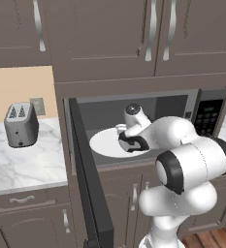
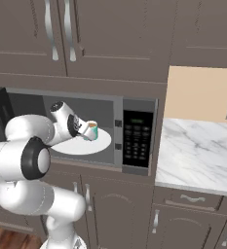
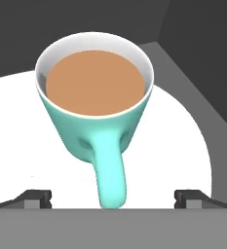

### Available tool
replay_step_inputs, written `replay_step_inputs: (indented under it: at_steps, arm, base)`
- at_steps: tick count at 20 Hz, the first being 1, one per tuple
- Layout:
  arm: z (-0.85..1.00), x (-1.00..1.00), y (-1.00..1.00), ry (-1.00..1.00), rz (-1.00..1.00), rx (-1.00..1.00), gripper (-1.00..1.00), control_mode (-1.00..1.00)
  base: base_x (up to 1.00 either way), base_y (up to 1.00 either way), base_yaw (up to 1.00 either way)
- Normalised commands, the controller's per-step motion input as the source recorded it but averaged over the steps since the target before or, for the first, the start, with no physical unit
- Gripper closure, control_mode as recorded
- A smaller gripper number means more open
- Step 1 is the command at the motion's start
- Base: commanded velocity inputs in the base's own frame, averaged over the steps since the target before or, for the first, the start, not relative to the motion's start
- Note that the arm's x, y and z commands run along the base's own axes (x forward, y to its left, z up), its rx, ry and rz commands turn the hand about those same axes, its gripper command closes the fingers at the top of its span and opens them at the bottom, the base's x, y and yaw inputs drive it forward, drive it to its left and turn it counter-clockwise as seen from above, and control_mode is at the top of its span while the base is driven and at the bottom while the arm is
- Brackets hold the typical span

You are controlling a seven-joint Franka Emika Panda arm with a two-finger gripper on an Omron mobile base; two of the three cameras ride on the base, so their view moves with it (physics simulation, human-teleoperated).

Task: Pick the cup of tea, navigate to the dining table, and place it on the saucer.

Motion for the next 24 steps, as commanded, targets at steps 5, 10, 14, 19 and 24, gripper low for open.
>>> replay_step_inputs:
  at_steps: [5, 10, 14, 19, 24]
  arm:
    - [-0.16, 0.15, 0.0, 0.0, 0.0, -0.01, -1.0, -1.0]
    - [-0.04, 0.15, 0.0, 0.0, 0.0, 0.0, -1.0, -1.0]
    - [0.0, 0.04, 0.0, 0.0, 0.0, 0.0, -1.0, -1.0]
    - [0.0, 0.0, 0.0, 0.0, 0.0, 0.0, -1.0, -1.0]
    - [0.0, 0.0, 0.0, 0.0, 0.0, 0.0, -1.0, -1.0]
  base:
    - [0.0, 0.0, 0.0]
    - [0.0, 0.0, 0.0]
    - [0.0, 0.0, 0.0]
    - [0.0, 0.0, 0.0]
    - [0.0, 0.0, 0.0]
